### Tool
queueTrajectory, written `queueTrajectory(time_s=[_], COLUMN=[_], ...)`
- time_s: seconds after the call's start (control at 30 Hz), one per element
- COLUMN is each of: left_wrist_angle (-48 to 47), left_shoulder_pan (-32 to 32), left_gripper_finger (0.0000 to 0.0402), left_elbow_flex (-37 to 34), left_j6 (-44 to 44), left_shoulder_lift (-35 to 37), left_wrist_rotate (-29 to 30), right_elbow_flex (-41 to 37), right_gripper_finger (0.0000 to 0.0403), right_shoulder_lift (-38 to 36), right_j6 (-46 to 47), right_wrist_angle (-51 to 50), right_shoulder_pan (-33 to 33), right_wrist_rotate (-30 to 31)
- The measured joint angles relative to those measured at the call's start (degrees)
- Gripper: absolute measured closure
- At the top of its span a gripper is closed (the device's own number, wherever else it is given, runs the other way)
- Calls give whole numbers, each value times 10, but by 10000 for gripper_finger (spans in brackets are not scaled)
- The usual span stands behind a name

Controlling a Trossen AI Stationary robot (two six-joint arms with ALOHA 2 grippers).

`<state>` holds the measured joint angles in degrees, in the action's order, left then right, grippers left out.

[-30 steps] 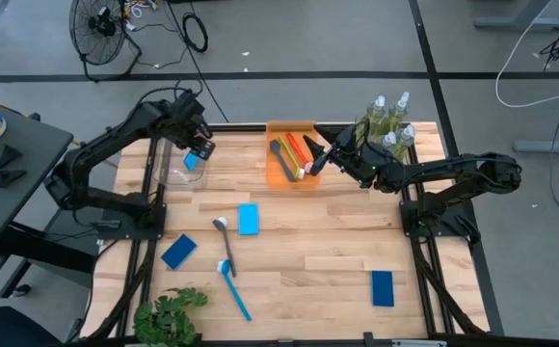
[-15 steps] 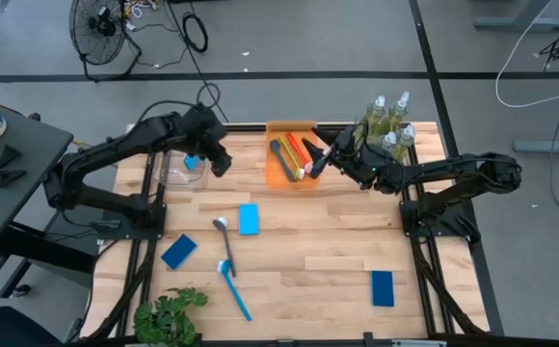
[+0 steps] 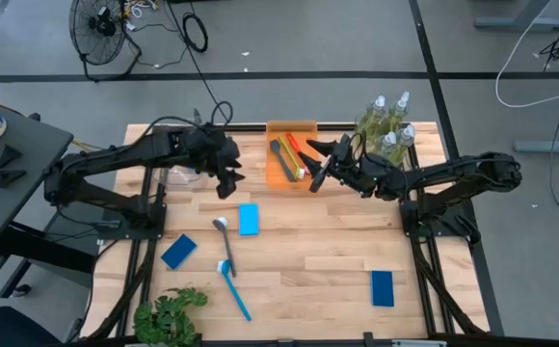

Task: Pick & Place Kitchen Sink Supplies
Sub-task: Put the blue sponge into the left transparent bin

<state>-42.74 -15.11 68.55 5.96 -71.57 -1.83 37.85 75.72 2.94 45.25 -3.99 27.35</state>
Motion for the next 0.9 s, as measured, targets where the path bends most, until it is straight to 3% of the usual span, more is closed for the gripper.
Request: queueTrajectory(time_s=[0.37, 0.9], left_wrist_angle=[1, 1], left_shoulder_pan=[53, 79], left_gripper_finger=[209, 209], left_elbow_flex=[0, 0], left_j6=[-22, -52], left_shoulder_lift=[0, 0], left_wrist_rotate=[1, 0], right_elbow_flex=[0, 0], right_gripper_finger=[176, 176], right_shoulder_lift=[0, 0], right_j6=[70, 69], right_wrist_angle=[0, -4], right_shoulder_pan=[40, 104], right_wrist_rotate=[0, 0])
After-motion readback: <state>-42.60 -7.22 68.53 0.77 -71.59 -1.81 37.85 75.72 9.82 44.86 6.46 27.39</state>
